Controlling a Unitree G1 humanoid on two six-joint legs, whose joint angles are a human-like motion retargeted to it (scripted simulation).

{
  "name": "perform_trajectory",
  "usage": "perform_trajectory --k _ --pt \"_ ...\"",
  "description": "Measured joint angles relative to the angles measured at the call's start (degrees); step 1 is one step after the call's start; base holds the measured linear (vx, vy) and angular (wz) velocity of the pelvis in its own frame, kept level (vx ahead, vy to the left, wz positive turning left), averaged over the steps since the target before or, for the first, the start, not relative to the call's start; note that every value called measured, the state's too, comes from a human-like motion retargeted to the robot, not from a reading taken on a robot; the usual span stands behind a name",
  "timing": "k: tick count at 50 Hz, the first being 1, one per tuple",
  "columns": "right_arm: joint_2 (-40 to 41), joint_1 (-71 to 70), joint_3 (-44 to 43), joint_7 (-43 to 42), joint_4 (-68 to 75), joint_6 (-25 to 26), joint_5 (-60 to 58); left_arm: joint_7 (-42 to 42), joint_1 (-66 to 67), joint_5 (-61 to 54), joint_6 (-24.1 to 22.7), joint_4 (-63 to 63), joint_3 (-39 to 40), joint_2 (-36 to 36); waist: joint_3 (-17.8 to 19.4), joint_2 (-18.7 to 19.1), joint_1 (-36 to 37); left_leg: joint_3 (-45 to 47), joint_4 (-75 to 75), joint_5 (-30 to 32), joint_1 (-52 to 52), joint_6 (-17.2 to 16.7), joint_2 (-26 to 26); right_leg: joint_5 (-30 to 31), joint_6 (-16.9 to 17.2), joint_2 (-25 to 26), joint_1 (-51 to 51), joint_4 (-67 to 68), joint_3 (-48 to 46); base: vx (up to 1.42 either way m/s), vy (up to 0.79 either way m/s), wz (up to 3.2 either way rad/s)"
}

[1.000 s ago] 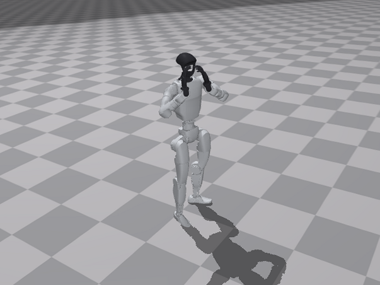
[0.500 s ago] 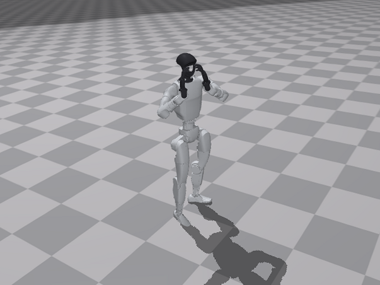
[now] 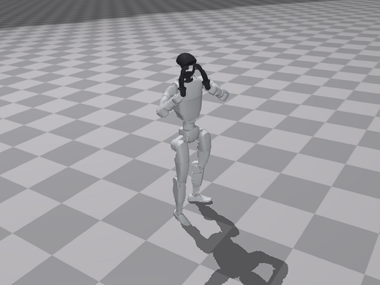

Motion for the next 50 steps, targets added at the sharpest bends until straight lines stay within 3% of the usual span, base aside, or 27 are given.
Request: perform_trajectory --k 3,5,7,10,12,15,17,20,23,26,29,32,35,38,40,43,48,50 --pt "0.77 -6.49 9.42 4.52 -3.33 0.07 -3.54 -0.31 -3.66 0.41 0.82 2.54 -4.84 -6.79 -0.90 -0.59 0.14 -0.08 0.06 -0.09 -0.04 0.07 -0.04 -0.18 0.00 -0.10 0.00 0.06 -0.05 0.00 0.00 0.00" --pt "0.13 -9.94 12.79 2.44 -3.46 1.04 -8.47 1.71 -5.69 3.88 0.55 3.38 -6.46 -7.95 -1.39 -0.45 -0.04 -0.14 0.10 -0.05 -0.19 0.00 0.04 -0.23 0.00 -0.03 -0.11 0.08 -0.10 0.00 0.00 0.00" --pt "-1.14 -8.88 9.84 2.97 -2.10 0.74 -8.13 -0.02 -5.07 4.91 0.09 2.20 -4.69 -4.51 -1.14 -0.11 -0.41 -0.27 0.13 -0.03 -0.16 0.00 0.04 -0.27 0.00 -0.06 -0.02 0.12 -0.16 0.00 0.00 0.00" --pt "-1.00 -2.45 2.20 2.07 -0.18 -1.88 2.22 -0.15 -1.11 1.45 -0.81 -0.40 -0.11 1.10 -0.75 0.07 -0.47 -0.48 0.17 -0.03 0.00 0.00 0.02 -0.33 0.00 -0.17 0.29 0.10 -0.38 0.00 0.00 0.00" --pt "1.55 -0.83 1.08 1.81 0.08 -2.47 6.34 0.26 -0.29 0.06 -0.21 0.03 0.48 -0.17 -0.89 -0.37 -0.12 -0.60 0.17 -0.07 0.06 0.13 -0.07 -0.39 0.00 -0.30 0.43 0.08 -0.47 0.00 0.00 0.00" --pt "4.44 -5.04 8.37 6.20 -2.09 -1.43 3.31 -0.99 -2.76 -0.90 0.91 3.37 -3.13 -7.28 -1.47 -0.96 0.41 -0.64 0.19 -0.16 0.07 0.24 -0.10 -0.51 0.00 -0.33 0.47 0.07 -0.49 0.00 0.00 0.00" --pt "4.13 -7.89 12.01 4.19 -2.48 -0.28 -2.34 0.79 -4.27 1.38 0.86 5.25 -4.78 -9.38 -1.75 -0.88 0.55 -0.65 0.17 -0.10 -0.03 0.13 0.02 -0.51 0.00 -0.17 0.37 0.05 -0.52 0.00 0.00 0.00" --pt "0.91 -5.77 8.48 4.46 -1.16 -0.73 -3.61 -1.99 -3.05 4.08 0.32 4.44 -3.68 -5.17 -1.76 -0.41 0.73 -0.74 0.22 -0.01 -0.17 -0.06 0.25 -0.44 0.00 0.07 0.29 0.03 -0.62 0.00 0.00 0.00" --pt "-0.70 -1.70 2.86 3.39 0.51 -1.54 1.54 -3.96 0.57 -0.68 -0.50 2.47 -1.93 -1.74 -1.55 -0.50 1.09 -0.90 0.21 0.01 -0.13 -0.12 0.19 -0.43 0.00 -0.04 0.44 0.00 -0.81 0.00 0.00 0.00" --pt "0.87 -3.72 7.34 4.76 -0.39 -0.68 2.64 -4.22 -0.15 -5.64 0.57 4.44 -3.88 -6.96 -1.67 -1.05 1.42 -1.02 0.16 -0.06 -0.06 0.00 -0.04 -0.50 0.00 -0.31 0.57 0.00 -0.88 0.00 0.00 0.00" --pt "1.20 -7.44 13.12 3.59 -0.80 0.39 -1.69 -0.96 -3.14 -3.55 0.68 6.99 -6.27 -10.43 -2.04 -0.97 1.35 -1.04 0.13 -0.05 -0.17 0.00 -0.06 -0.47 0.00 -0.33 0.45 -0.01 -0.89 0.00 0.00 0.00" --pt "-0.78 -4.94 8.44 4.38 -0.14 -0.67 -0.54 -2.49 -2.66 -2.05 0.08 5.06 -4.92 -4.88 -1.69 -0.44 0.96 -0.99 0.10 0.03 -0.21 -0.05 0.00 -0.37 0.00 -0.23 0.37 -0.02 -0.82 0.00 0.00 0.00" --pt "-2.47 0.68 0.99 0.05 0.55 -1.44 2.24 -2.36 0.93 -4.82 -1.30 1.55 -2.13 1.62 -1.25 -0.32 0.83 -0.83 0.02 0.16 -0.13 -0.19 0.11 -0.21 0.00 -0.04 0.35 -0.06 -0.73 0.00 0.00 0.00" --pt "0.53 0.66 1.15 -0.34 -0.47 -0.88 4.40 -2.42 0.28 -6.99 0.04 2.48 -2.61 -1.25 -1.35 -0.86 1.04 -0.56 -0.04 0.11 -0.02 0.00 0.01 -0.20 0.00 -0.08 0.27 -0.03 -0.48 0.00 0.00 0.00" --pt "1.84 -3.15 7.33 3.22 -2.50 -0.01 3.21 -2.16 -2.54 -7.05 1.12 4.67 -5.53 -6.04 -1.78 -1.18 1.19 -0.32 -0.03 0.03 -0.02 0.09 0.01 -0.18 0.00 -0.04 0.13 0.00 -0.28 0.00 0.00 0.00" --pt "1.15 -8.60 13.75 1.13 -2.55 1.57 -3.77 0.32 -5.95 -2.13 0.90 6.46 -8.00 -7.40 -1.76 -1.26 0.69 0.09 -0.07 0.05 0.02 0.02 0.05 -0.14 0.00 0.12 -0.05 -0.05 0.11 0.00 0.00 0.00" --pt "-2.45 -0.76 2.06 2.78 -0.66 -1.83 2.03 -2.01 -0.44 1.48 -0.60 1.02 -1.16 3.95 -1.08 -0.62 0.21 0.59 -0.03 0.13 0.12 -0.24 0.40 0.20 0.00 0.62 -0.05 -0.33 0.44 0.00 0.00 0.00" --pt "-1.37 0.99 1.16 3.64 -1.56 -2.39 4.37 -2.33 1.07 -0.64 -0.49 0.06 -0.69 3.45 -1.02 -1.01 0.51 0.72 -0.05 0.12 0.21 -0.21 0.40 0.27 0.00 0.66 0.01 -0.43 0.54 0.00 0.00 0.00"
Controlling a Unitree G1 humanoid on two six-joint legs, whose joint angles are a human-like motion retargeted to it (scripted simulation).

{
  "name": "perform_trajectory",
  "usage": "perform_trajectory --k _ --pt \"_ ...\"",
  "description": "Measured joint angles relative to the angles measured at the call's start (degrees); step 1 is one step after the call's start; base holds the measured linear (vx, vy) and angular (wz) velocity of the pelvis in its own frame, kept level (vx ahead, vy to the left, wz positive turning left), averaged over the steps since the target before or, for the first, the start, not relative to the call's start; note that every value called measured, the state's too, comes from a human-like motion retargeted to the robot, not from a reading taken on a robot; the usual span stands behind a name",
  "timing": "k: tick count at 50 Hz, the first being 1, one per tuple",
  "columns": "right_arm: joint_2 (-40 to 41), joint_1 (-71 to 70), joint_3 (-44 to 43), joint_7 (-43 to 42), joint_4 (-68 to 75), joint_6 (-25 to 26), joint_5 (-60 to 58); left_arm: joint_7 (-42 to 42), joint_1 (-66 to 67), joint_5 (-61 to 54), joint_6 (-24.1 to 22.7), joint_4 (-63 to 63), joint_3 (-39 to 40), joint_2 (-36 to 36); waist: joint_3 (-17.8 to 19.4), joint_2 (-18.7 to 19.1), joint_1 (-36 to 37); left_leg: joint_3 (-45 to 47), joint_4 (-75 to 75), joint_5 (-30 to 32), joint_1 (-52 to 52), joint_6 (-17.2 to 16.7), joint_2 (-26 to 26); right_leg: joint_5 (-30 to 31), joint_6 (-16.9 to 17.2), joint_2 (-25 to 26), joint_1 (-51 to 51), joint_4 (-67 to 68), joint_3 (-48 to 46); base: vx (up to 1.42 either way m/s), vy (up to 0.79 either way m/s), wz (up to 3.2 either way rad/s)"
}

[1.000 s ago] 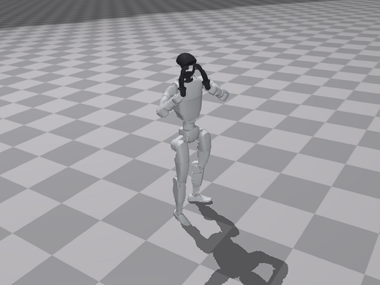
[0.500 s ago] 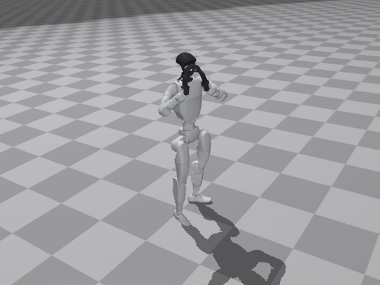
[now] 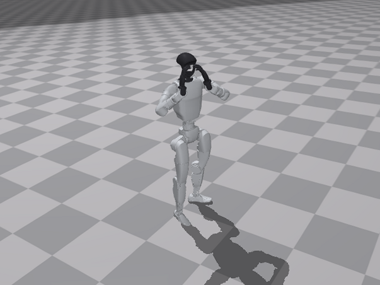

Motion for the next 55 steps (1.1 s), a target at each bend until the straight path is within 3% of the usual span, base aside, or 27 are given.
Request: perform_trajectory --k 3,5,8,12,15,18,22,25,30,33,37,40,44,50,52,55 --pt "2.93 -5.79 9.77 2.57 -2.81 1.34 -2.86 0.41 -2.88 -2.79 1.18 2.44 -4.51 -8.05 -0.32 -0.67 0.55 0.17 -0.03 -0.09 0.10 0.11 -0.10 -0.05 0.00 -0.06 -0.02 0.03 0.20 0.00 0.00 0.00" --pt "3.51 -10.01 14.27 -0.61 -2.68 2.89 -8.07 3.28 -5.05 -1.29 0.71 4.32 -6.17 -11.49 -0.75 -0.54 0.74 0.23 -0.04 -0.06 -0.02 -0.01 0.00 -0.03 0.00 0.07 -0.21 0.10 0.22 0.00 0.00 0.00" --pt "-0.46 -9.85 9.52 0.32 -0.55 3.23 -11.85 -0.73 -4.32 -0.05 -0.81 3.24 -2.68 -7.68 -0.27 -0.01 0.86 0.22 -0.02 0.00 0.06 -0.29 0.14 -0.03 0.00 0.22 -0.18 0.22 0.24 0.00 0.00 0.00" --pt "-1.90 -5.29 5.22 -3.44 0.70 1.05 -1.78 0.86 -0.15 -4.23 -1.12 -0.13 0.68 -3.07 0.29 -0.14 1.62 0.06 0.00 0.02 0.25 -0.22 0.05 0.07 0.00 0.07 0.17 0.08 0.09 0.00 0.00 0.00" --pt "2.46 -8.98 10.90 0.79 0.42 0.87 0.98 0.84 -2.87 -4.65 1.42 1.95 -2.82 -7.89 -0.07 -0.71 2.33 -0.08 0.03 -0.10 0.28 0.12 -0.09 0.05 0.00 -0.11 0.34 -0.04 0.01 0.00 0.00 0.00" --pt "4.70 -13.55 15.36 -0.35 2.14 3.09 -3.36 5.07 -6.33 -2.37 2.46 5.34 -5.69 -11.04 -0.15 -0.63 2.56 -0.21 0.03 -0.09 0.27 0.20 -0.03 0.07 0.00 -0.07 0.40 -0.06 -0.14 0.00 0.00 0.00" --pt "0.61 -8.57 8.83 1.91 3.56 1.16 -0.42 0.72 -3.10 -4.04 0.87 3.62 -2.79 -3.41 0.33 -0.34 2.92 -0.50 0.14 -0.01 0.23 0.07 0.24 0.14 0.00 0.14 0.50 0.04 -0.46 0.00 0.00 0.00" --pt "-0.03 -4.42 4.99 -3.04 3.97 0.44 3.63 2.87 0.10 -6.37 0.81 2.23 -0.81 -0.38 0.55 -0.71 3.24 -0.78 0.13 0.03 0.22 0.06 0.18 0.09 0.00 0.00 0.63 0.08 -0.76 0.00 0.00 0.00" --pt "2.29 -13.97 16.74 0.70 3.37 4.17 -3.93 3.19 -4.94 -7.99 2.44 7.33 -6.75 -10.75 -0.33 -1.55 3.78 -1.16 0.15 -0.14 0.06 0.14 -0.05 -0.06 0.00 -0.37 0.69 0.08 -1.10 0.00 0.00 0.00" --pt "0.33 -15.63 17.62 -1.58 6.39 4.76 -7.22 4.14 -5.69 -4.73 1.72 7.09 -7.32 -7.77 -0.08 -1.16 3.52 -1.34 0.13 -0.02 -0.08 0.09 -0.03 0.03 0.00 -0.36 0.67 0.00 -1.21 0.00 0.00 0.00" --pt "-1.51 -8.67 9.72 -4.16 9.17 2.47 1.12 4.78 -3.19 -4.25 1.85 2.93 -3.96 0.30 0.47 -0.83 3.42 -1.48 0.10 0.09 -0.11 -0.06 0.00 0.15 0.00 -0.35 0.78 -0.12 -1.42 0.00 0.00 0.00" --pt "1.96 -9.04 10.04 -4.60 9.11 3.16 2.26 6.12 -5.57 -4.86 3.47 4.39 -5.23 -3.48 0.26 -1.44 3.63 -1.47 0.02 0.06 -0.10 0.06 -0.17 0.10 0.00 -0.52 0.74 -0.10 -1.39 0.00 0.00 0.00" --pt "4.36 -15.77 18.83 -3.56 6.80 4.05 -1.09 9.02 -10.34 -4.54 3.25 7.80 -9.40 -9.14 0.01 -1.62 3.34 -1.27 -0.06 0.02 -0.12 0.24 -0.31 0.06 0.00 -0.61 0.57 -0.08 -1.16 0.00 0.00 0.00" --pt "2.16 -6.34 6.40 -3.56 9.92 0.58 7.70 7.15 -4.68 0.26 3.07 2.61 -1.65 2.48 0.47 -1.13 2.75 -0.95 0.08 -0.01 -0.03 0.15 -0.12 0.21 0.00 -0.36 0.60 -0.18 -0.88 0.00 0.00 0.00" --pt "5.58 -5.59 5.94 -2.34 9.58 -0.20 12.14 6.43 -4.53 0.93 4.75 3.31 -1.39 0.23 0.29 -1.54 2.68 -0.89 0.14 -0.14 0.07 0.35 -0.22 0.14 0.00 -0.49 0.69 -0.17 -0.78 0.00 0.00 0.00" --pt "13.03 -9.45 12.84 4.23 6.59 -2.16 19.19 5.36 -8.31 3.13 6.86 7.69 -5.27 -7.22 -0.20 -2.02 2.09 -0.85 0.27 -0.41 0.21 0.74 -0.48 -0.09 0.00 -0.81 0.79 -0.06 -0.60 0.00 0.00 0.00"
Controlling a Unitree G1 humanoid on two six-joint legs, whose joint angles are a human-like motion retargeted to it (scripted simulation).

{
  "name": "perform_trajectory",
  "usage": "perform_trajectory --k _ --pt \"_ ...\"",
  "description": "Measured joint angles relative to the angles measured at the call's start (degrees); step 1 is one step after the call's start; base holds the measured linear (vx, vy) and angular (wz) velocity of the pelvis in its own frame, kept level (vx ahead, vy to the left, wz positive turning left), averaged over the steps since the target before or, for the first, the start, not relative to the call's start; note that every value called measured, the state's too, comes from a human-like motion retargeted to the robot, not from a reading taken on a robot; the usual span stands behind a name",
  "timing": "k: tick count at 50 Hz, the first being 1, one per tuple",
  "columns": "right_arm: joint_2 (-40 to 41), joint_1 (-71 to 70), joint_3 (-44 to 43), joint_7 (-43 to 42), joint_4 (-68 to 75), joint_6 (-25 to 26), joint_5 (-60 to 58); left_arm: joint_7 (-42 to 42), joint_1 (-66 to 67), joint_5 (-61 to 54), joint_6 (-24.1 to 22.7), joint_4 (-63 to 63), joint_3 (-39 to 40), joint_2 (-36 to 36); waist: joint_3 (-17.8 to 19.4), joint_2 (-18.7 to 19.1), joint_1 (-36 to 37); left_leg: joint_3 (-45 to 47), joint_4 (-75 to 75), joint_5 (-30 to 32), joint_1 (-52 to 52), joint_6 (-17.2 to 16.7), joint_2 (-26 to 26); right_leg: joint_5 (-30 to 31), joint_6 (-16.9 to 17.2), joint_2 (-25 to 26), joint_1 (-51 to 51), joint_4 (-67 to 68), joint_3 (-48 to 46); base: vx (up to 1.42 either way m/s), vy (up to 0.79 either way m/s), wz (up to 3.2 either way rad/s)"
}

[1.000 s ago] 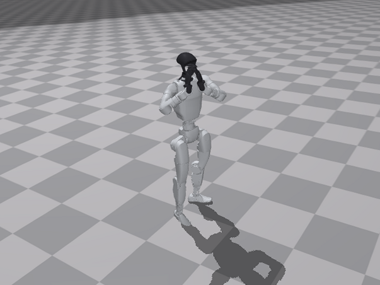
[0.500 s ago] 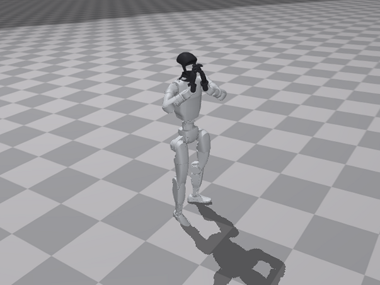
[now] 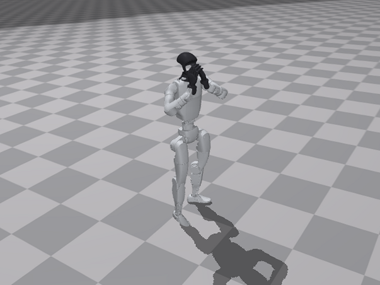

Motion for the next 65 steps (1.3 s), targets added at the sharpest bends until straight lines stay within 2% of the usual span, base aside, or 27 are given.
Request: perform_trajectory --k 3,8,15,20,23,25,27,28,30,35,37,38,40,42,43,46,50,52,53,54,55,57,58,59,62,63,65 --pt "4.85 0.10 1.94 2.71 0.93 -4.36 8.18 3.52 -3.26 11.13 1.19 2.77 -1.06 -0.39 -0.30 -0.09 -0.98 -0.09 0.19 -0.18 0.00 0.18 -0.12 -0.16 0.00 -0.23 0.04 0.16 0.08 0.00 0.00 0.00" --pt "1.85 7.92 -6.09 4.94 3.33 -8.02 16.29 3.94 -2.61 26.26 2.44 -0.67 2.01 12.07 -0.46 -0.18 -1.73 -0.05 0.46 -0.26 0.05 -0.32 0.14 -0.21 0.00 -0.06 0.16 0.25 0.05 0.00 0.00 0.00" --pt "4.83 4.99 4.07 13.20 0.51 -7.62 31.40 3.43 -7.07 26.66 4.74 11.41 -6.62 5.49 -0.62 -0.36 -3.67 0.13 0.58 -0.51 0.33 0.20 -0.41 -0.42 0.00 -0.69 0.34 0.40 0.38 0.00 0.00 0.00" --pt "2.86 11.25 -4.19 11.42 2.72 -10.01 34.55 3.10 -2.97 29.00 3.55 4.63 -1.50 13.05 -0.33 0.08 -4.36 0.83 0.67 -0.46 0.35 -0.20 -0.16 -0.09 0.00 -0.29 0.14 0.17 0.92 0.00 0.00 0.00" --pt "3.18 11.75 -4.64 9.87 4.17 -9.35 34.96 3.07 -2.82 28.86 4.91 4.89 -2.19 13.40 -0.38 0.29 -4.61 1.39 0.62 -0.44 0.43 -0.23 -0.06 0.16 0.00 -0.03 0.02 -0.08 1.38 0.00 0.00 -0.06" --pt "0.15 8.59 -0.77 17.60 5.22 -2.43 20.63 -1.20 -4.89 32.74 5.30 8.69 -5.24 11.08 -0.93 0.15 -4.72 1.83 0.54 -0.43 0.47 -0.04 0.03 0.28 0.00 0.24 -0.23 -0.12 1.81 0.00 -0.01 -0.19" --pt "5.70 8.42 5.50 16.78 -0.20 -7.37 40.49 2.36 -7.52 28.68 5.14 11.54 -8.19 8.21 -0.55 0.23 -5.19 2.06 0.57 -0.50 0.53 0.15 -0.16 0.30 0.00 0.06 -0.23 -0.18 2.08 0.00 0.00 0.00" --pt "5.77 8.39 5.60 17.58 0.19 -7.65 40.11 2.61 -7.36 28.30 4.45 11.46 -8.47 8.17 -0.88 0.19 -5.36 2.19 0.62 -0.51 0.48 0.23 -0.09 0.36 0.00 0.15 -0.34 -0.19 2.19 0.00 0.00 0.00" --pt "1.65 7.76 1.28 21.14 5.40 -3.20 22.81 -0.87 -5.76 32.31 3.12 9.30 -6.23 10.21 -1.38 0.19 -5.28 2.52 0.58 -0.48 0.38 0.16 0.14 0.51 0.00 0.51 -0.71 -0.08 2.49 0.00 0.00 0.00" --pt "4.74 11.92 -4.45 10.78 10.02 -9.36 41.43 4.39 -2.36 27.92 4.94 3.51 -1.56 13.26 -0.36 0.04 -5.06 3.09 0.50 -0.46 0.72 -0.21 0.13 0.76 0.00 0.61 -0.51 -0.37 2.96 0.00 0.00 0.00" --pt "5.28 10.83 -0.95 15.07 7.03 -9.61 42.44 2.51 -3.33 28.27 4.48 6.59 -3.30 11.29 -0.50 -0.07 -5.10 3.24 0.54 -0.47 0.74 -0.17 0.29 0.77 0.00 0.82 -0.54 -0.42 3.07 0.00 0.00 0.00" --pt "6.01 10.25 1.81 23.42 3.05 -11.52 45.47 0.82 -3.89 29.06 2.12 9.07 -4.64 9.94 -0.66 -0.10 -5.31 3.25 0.65 -0.57 0.73 -0.17 0.44 0.70 0.00 0.97 -0.54 -0.39 3.11 0.00 0.00 0.00" --pt "2.20 5.00 1.84 17.56 5.63 -7.91 17.03 2.56 -5.76 35.33 3.49 13.10 -6.48 8.85 -1.15 -0.31 -5.26 3.31 0.58 -0.48 0.53 0.01 0.66 0.74 0.00 1.27 -0.86 -0.33 3.05 0.00 0.00 0.00" --pt "1.02 5.36 1.62 23.17 6.67 -2.11 9.78 -1.01 -4.02 34.41 2.81 12.05 -4.99 7.99 -1.57 -0.46 -5.20 3.24 0.67 -0.51 0.46 0.24 0.71 0.83 0.00 1.30 -0.88 -0.34 3.05 0.00 0.00 0.00" --pt "1.16 6.32 0.58 25.69 7.50 -0.98 11.73 -2.90 -3.32 33.74 2.46 10.55 -3.40 7.84 -1.26 -0.49 -5.13 3.15 0.67 -0.56 0.51 0.26 0.63 0.83 0.00 1.19 -0.79 -0.33 3.04 0.00 0.00 0.00" --pt "6.30 10.48 -3.25 12.76 8.87 -8.70 37.61 3.14 -3.12 28.42 4.20 5.50 -0.34 8.51 -0.64 -0.36 -4.95 2.81 0.65 -0.52 0.51 -0.23 0.55 0.86 0.00 0.95 -0.44 -0.54 2.61 0.00 0.00 0.00" --pt "6.24 10.23 -2.37 13.21 11.22 -7.49 44.27 2.20 -6.34 27.99 6.82 9.18 -2.92 6.26 -0.79 -0.44 -5.02 2.34 0.52 -0.46 0.43 -0.29 0.35 0.78 0.00 0.65 -0.28 -0.57 2.17 0.00 0.00 0.00" --pt "-3.45 4.92 0.81 9.14 11.91 -0.22 -1.06 1.18 -8.52 34.69 4.40 15.81 -5.19 3.60 -1.58 -0.34 -4.93 2.29 0.35 -0.28 0.18 -0.69 0.73 0.65 0.00 1.15 -0.72 -0.28 1.97 0.00 -0.04 0.01" --pt "-9.38 2.04 2.21 -6.62 12.18 8.21 -33.47 6.41 -9.21 38.47 4.60 18.12 -5.65 2.42 -2.34 -0.09 -4.68 2.33 0.29 -0.12 -0.14 -1.02 1.05 0.67 0.00 1.53 -1.15 -0.18 1.80 0.00 -0.07 0.03" --pt "-8.17 1.69 2.30 -18.55 10.62 3.55 -37.37 11.13 -9.32 38.33 2.24 18.44 -5.29 1.81 -2.65 0.27 -5.02 2.29 0.37 -0.16 -0.30 -1.33 1.18 0.59 0.00 1.62 -1.24 -0.17 1.69 0.00 0.00 0.00" --pt "-3.38 2.60 1.73 -28.57 8.15 -7.66 -27.02 15.60 -9.14 36.24 -1.40 17.77 -4.52 1.50 -2.74 0.69 -5.65 2.21 0.53 -0.30 -0.38 -1.63 1.21 0.47 0.00 1.55 -1.17 -0.22 1.62 0.00 0.00 0.00" --pt "-6.49 0.52 -1.28 -30.39 16.25 0.01 -37.50 15.63 -8.49 38.56 -0.90 15.35 -1.86 2.69 -3.19 0.75 -5.84 2.28 0.45 -0.26 -0.45 -2.03 1.15 0.52 0.00 1.51 -1.28 -0.21 1.61 0.00 0.00 0.00" --pt "-9.08 0.06 -2.10 -26.84 21.21 12.03 -43.87 13.95 -8.41 39.58 2.85 13.96 -0.62 3.28 -2.98 0.89 -5.70 2.31 0.30 -0.18 -0.35 -1.76 0.94 0.54 0.00 1.34 -1.31 -0.11 1.69 0.00 0.00 0.00" --pt "-9.35 0.19 -2.67 -27.25 23.08 12.24 -43.46 14.28 -8.36 39.76 3.20 12.97 0.12 3.75 -2.88 1.21 -5.86 2.40 0.30 -0.20 -0.27 -1.80 0.91 0.54 0.00 1.33 -1.27 -0.11 1.78 0.00 0.00 0.00" --pt "-6.42 2.14 -2.47 -31.13 19.55 -5.91 -30.02 16.19 -9.49 37.78 -1.21 14.14 -1.72 3.93 -2.87 1.93 -6.81 2.71 0.54 -0.43 -0.11 -1.96 1.01 0.52 0.00 1.43 -1.09 -0.32 2.11 0.00 0.00 0.00" --pt "-8.02 0.68 -1.22 -30.63 18.60 -3.80 -33.76 15.46 -10.23 37.92 -1.13 16.00 -3.50 3.70 -3.09 1.80 -6.88 2.91 0.52 -0.37 -0.11 -1.99 1.04 0.58 0.00 1.53 -1.17 -0.40 2.24 0.00 0.00 0.00" --pt "-6.56 0.13 1.89 -29.90 11.03 -7.90 -31.06 15.15 -11.83 36.45 -1.69 19.77 -6.80 2.41 -2.96 2.03 -7.31 3.27 0.60 -0.40 -0.05 -1.62 1.06 0.62 0.00 1.63 -1.24 -0.50 2.59 0.00 -0.02 -0.19"
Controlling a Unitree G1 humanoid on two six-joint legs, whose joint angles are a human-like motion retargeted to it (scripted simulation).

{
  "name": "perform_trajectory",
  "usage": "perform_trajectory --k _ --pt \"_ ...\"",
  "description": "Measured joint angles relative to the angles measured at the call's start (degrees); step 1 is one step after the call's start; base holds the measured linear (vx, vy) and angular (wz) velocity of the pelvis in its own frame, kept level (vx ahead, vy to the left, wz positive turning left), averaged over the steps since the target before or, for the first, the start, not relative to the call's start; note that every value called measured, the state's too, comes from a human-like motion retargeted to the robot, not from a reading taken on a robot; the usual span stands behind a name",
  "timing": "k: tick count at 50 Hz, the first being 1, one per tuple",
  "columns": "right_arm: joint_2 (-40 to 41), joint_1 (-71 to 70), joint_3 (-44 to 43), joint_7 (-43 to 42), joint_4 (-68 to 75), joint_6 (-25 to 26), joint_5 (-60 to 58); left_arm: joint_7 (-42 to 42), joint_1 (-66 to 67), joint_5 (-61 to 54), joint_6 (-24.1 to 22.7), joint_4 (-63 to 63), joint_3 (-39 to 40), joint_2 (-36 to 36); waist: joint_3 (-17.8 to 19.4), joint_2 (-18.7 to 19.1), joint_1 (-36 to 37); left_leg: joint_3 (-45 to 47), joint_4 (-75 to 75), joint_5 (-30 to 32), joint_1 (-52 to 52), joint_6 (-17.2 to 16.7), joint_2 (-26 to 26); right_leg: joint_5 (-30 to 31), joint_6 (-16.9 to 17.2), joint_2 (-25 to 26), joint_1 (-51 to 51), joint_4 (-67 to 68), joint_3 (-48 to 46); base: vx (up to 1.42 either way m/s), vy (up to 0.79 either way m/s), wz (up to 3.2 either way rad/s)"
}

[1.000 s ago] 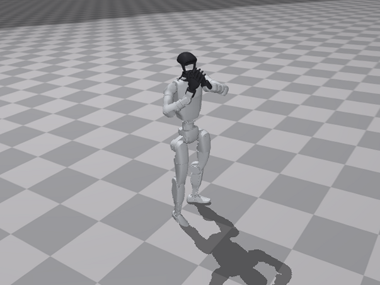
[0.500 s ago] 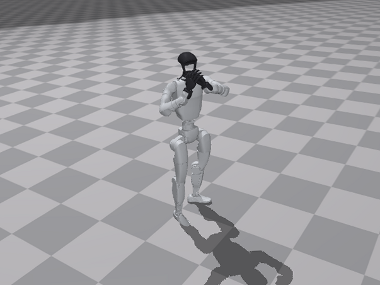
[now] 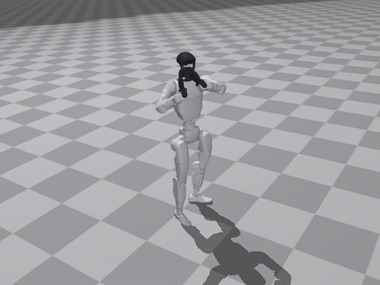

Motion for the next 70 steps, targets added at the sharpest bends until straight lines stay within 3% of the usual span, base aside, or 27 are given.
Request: perform_trajectory --k 1,2,3,5,7,9,11,12,13,15,18,21,23,25,27,31,35,37,40,45,49,53,55,59,63,67,70 --pt "0.30 0.11 0.15 -0.53 -2.17 -2.17 1.27 1.46 1.00 -5.88 -6.88 -0.81 -0.45 -1.20 0.00 0.05 -0.05 0.06 0.10 -0.09 0.02 0.04 0.09 0.06 0.00 0.09 0.03 -0.04 0.05 0.00 0.00 0.00" --pt "-0.05 -0.23 0.01 0.79 -2.58 -1.81 0.72 1.34 1.54 -7.78 -9.32 -1.13 -0.25 -1.58 -0.01 -0.01 -0.10 0.18 0.13 -0.11 0.06 0.08 0.12 0.11 0.00 0.14 0.01 -0.06 0.15 0.00 0.00 0.00" --pt "-1.72 -1.47 -0.73 5.80 0.54 3.61 -3.47 -1.94 1.14 -1.70 -2.87 -0.48 1.25 -0.30 -0.04 -0.30 -0.15 0.41 0.04 0.01 0.10 0.13 0.02 0.14 0.00 0.13 -0.11 -0.01 0.36 0.00 0.00 0.00" --pt "-9.85 -3.15 -2.19 41.90 7.93 26.79 -25.45 -17.75 3.58 5.34 6.76 -4.43 5.74 0.96 0.60 -0.57 0.73 0.76 -0.30 0.24 0.53 0.98 -0.32 0.31 0.00 0.03 -0.19 0.31 0.89 -0.02 0.00 -0.19" --pt "-10.94 -1.26 -3.19 56.99 11.71 27.66 -26.23 -22.51 5.84 6.53 8.57 -8.00 8.20 2.01 0.92 -0.62 1.19 0.99 -0.37 0.23 0.82 1.23 -0.44 0.43 0.00 -0.02 -0.07 0.34 1.23 0.00 0.00 0.00" --pt "-2.85 2.52 -3.74 46.52 12.25 18.41 10.57 -16.89 5.67 1.17 7.32 -8.50 6.99 2.76 0.94 -0.82 0.91 0.93 -0.13 -0.02 0.85 1.26 -0.46 0.35 0.00 -0.21 0.16 0.22 1.17 0.00 0.00 0.00" --pt "6.81 5.62 -2.85 51.06 2.56 4.11 52.43 -16.52 4.39 -6.44 4.37 -5.97 4.01 2.07 1.23 -1.28 0.50 0.71 0.12 -0.16 0.82 1.52 -0.54 0.24 0.00 -0.46 0.40 0.09 1.04 0.00 0.00 0.00" --pt "9.88 6.31 -1.61 54.58 -2.61 0.36 65.37 -16.76 3.74 -9.28 3.53 -4.52 2.54 1.55 1.33 -1.58 0.49 0.59 0.18 -0.16 0.77 1.62 -0.57 0.21 0.00 -0.54 0.46 0.04 0.94 0.00 0.00 0.00" --pt "8.48 5.09 -0.43 55.37 -2.95 4.61 58.90 -17.55 3.31 -8.45 5.22 -3.35 1.65 1.30 1.16 -1.90 0.90 0.54 0.08 -0.04 0.69 1.76 -0.61 0.27 0.00 -0.54 0.38 0.01 0.86 0.00 0.00 0.00" --pt "13.54 6.26 2.10 50.31 -8.74 1.11 74.41 -13.80 2.98 -12.92 5.77 -4.35 1.55 0.87 1.68 -2.31 1.31 0.14 0.07 0.04 0.54 1.93 -0.83 0.24 0.00 -0.90 0.52 -0.11 0.49 -0.01 0.01 0.10" --pt "14.70 7.39 -2.44 55.57 -6.19 -2.47 75.37 -16.75 6.25 -11.83 2.06 -10.48 6.12 3.01 1.91 -3.02 2.64 -0.70 0.25 -0.01 0.21 1.70 -0.74 0.21 0.00 -1.05 0.76 -0.24 -0.25 -0.02 0.00 0.26" --pt "13.83 6.55 -6.40 39.91 3.10 -1.45 71.11 -10.06 7.55 -10.18 7.07 -14.73 8.93 6.17 2.39 -3.66 4.64 -1.84 0.10 0.26 -0.14 1.55 -0.95 0.24 0.00 -1.52 1.08 -0.40 -1.43 -0.02 0.01 0.37" --pt "14.27 6.43 -4.43 45.87 1.22 -2.60 72.61 -12.00 7.90 -8.84 5.78 -13.65 8.14 6.61 2.36 -4.12 5.71 -2.81 0.29 0.21 -0.45 1.50 -0.90 0.04 0.00 -1.73 1.31 -0.33 -2.31 -0.02 0.01 0.43" --pt "9.51 3.50 -1.36 53.21 1.76 5.82 51.51 -18.03 7.09 -4.47 6.25 -9.30 6.09 6.09 1.97 -4.78 6.98 -3.91 0.31 0.33 -0.92 1.78 -0.93 -0.16 0.00 -1.95 1.30 -0.08 -3.33 -0.02 0.01 0.51" --pt "16.65 4.24 3.50 47.95 -7.13 2.28 74.24 -14.03 5.91 -10.85 7.79 -7.19 3.76 4.68 2.69 -5.32 7.99 -5.37 0.44 0.35 -1.27 2.14 -1.42 -0.50 0.00 -2.84 1.80 0.00 -4.65 -0.01 0.06 0.64" --pt "17.98 5.07 0.72 49.48 -5.11 1.45 71.27 -17.56 9.02 -10.51 5.36 -10.43 7.12 7.47 2.75 -6.56 10.72 -8.50 0.77 0.39 -2.28 2.11 -1.72 -1.07 0.00 -3.79 2.54 0.31 -7.54 -0.01 0.04 0.72" --pt "9.64 3.40 -3.62 49.48 5.78 10.62 37.70 -18.94 11.42 -2.18 6.36 -13.21 9.01 11.81 2.36 -7.34 14.03 -11.83 0.81 0.63 -3.33 2.05 -2.04 -1.58 0.00 -4.60 3.22 0.70 -10.70 0.00 0.04 0.78" --pt "15.92 4.32 -0.32 43.71 -0.14 4.02 62.12 -15.80 10.00 -7.50 7.13 -12.99 7.04 11.37 3.01 -7.54 15.15 -13.77 0.93 0.80 -3.83 1.97 -2.28 -1.97 -0.25 -5.12 3.90 0.81 -12.66 0.01 0.04 0.88" --pt "18.60 2.63 6.13 49.16 -6.47 3.46 71.51 -16.04 9.06 -8.92 6.95 -11.84 5.17 10.12 3.17 -8.11 16.99 -16.54 0.96 1.14 -4.70 1.91 -2.51 -2.58 -0.72 -5.63 4.45 1.29 -15.40 0.01 0.03 0.86" --pt "18.68 2.33 2.57 48.87 -6.21 1.50 69.52 -17.56 14.37 -9.74 4.89 -17.77 11.32 13.63 3.36 -8.74 20.66 -21.31 0.78 1.79 -5.99 1.26 -2.90 -3.52 -1.43 -6.40 5.39 2.41 -20.09 0.01 0.03 0.89" --pt "17.71 1.44 1.10 41.82 -3.65 0.16 66.87 -15.10 17.19 -9.80 6.15 -19.90 13.63 17.53 3.53 -9.19 23.98 -25.01 0.34 2.41 -6.74 0.70 -3.27 -4.12 -2.09 -6.93 6.27 3.25 -23.79 0.02 0.03 0.87" --pt "21.25 -1.78 8.71 53.00 -10.43 -0.56 72.14 -16.42 16.75 -6.04 4.93 -18.89 12.51 18.51 3.62 -9.75 26.61 -28.75 -0.20 2.96 -7.32 0.41 -3.74 -4.81 -2.64 -7.47 7.20 4.18 -27.39 0.03 0.03 0.86" --pt "23.21 -3.28 9.80 48.91 -10.12 -0.43 70.11 -12.15 17.13 -3.08 7.45 -20.08 13.54 19.16 3.76 -10.10 28.17 -30.51 -0.68 3.43 -7.61 0.30 -3.99 -4.99 -2.97 -7.71 7.57 4.55 -29.15 0.04 0.03 0.83" --pt "24.27 -2.56 4.80 49.10 -6.65 -2.17 65.92 -15.68 22.23 -4.62 3.87 -25.03 19.88 21.33 3.84 -10.83 31.51 -33.85 -1.48 4.00 -8.02 -0.37 -4.31 -5.18 -3.31 -7.96 8.51 5.13 -32.56 0.04 0.03 0.79" --pt "24.09 -2.63 4.12 43.08 -2.55 -1.37 63.32 -13.99 24.12 -5.09 6.00 -25.68 21.28 23.54 3.91 -11.43 34.48 -36.75 -2.45 4.66 -8.23 -0.79 -4.62 -5.20 -3.78 -8.18 9.36 5.64 -35.63 0.04 0.03 0.71" --pt "26.22 -5.31 13.18 50.57 -7.07 1.63 66.63 -15.80 21.92 -4.06 5.96 -23.39 17.85 23.10 3.82 -12.17 36.29 -39.23 -3.48 5.28 -8.32 -0.96 -4.94 -5.28 -4.31 -8.53 9.95 6.41 -38.18 0.04 0.04 0.61" --pt "27.36 -4.48 11.07 53.76 -7.32 -0.05 64.96 -16.02 23.77 -2.18 3.89 -25.13 20.39 23.60 3.67 -12.68 37.34 -40.61 -4.09 5.55 -8.34 -1.32 -5.09 -5.24 -4.54 -8.76 10.25 6.96 -39.55 0.04 0.04 0.47"
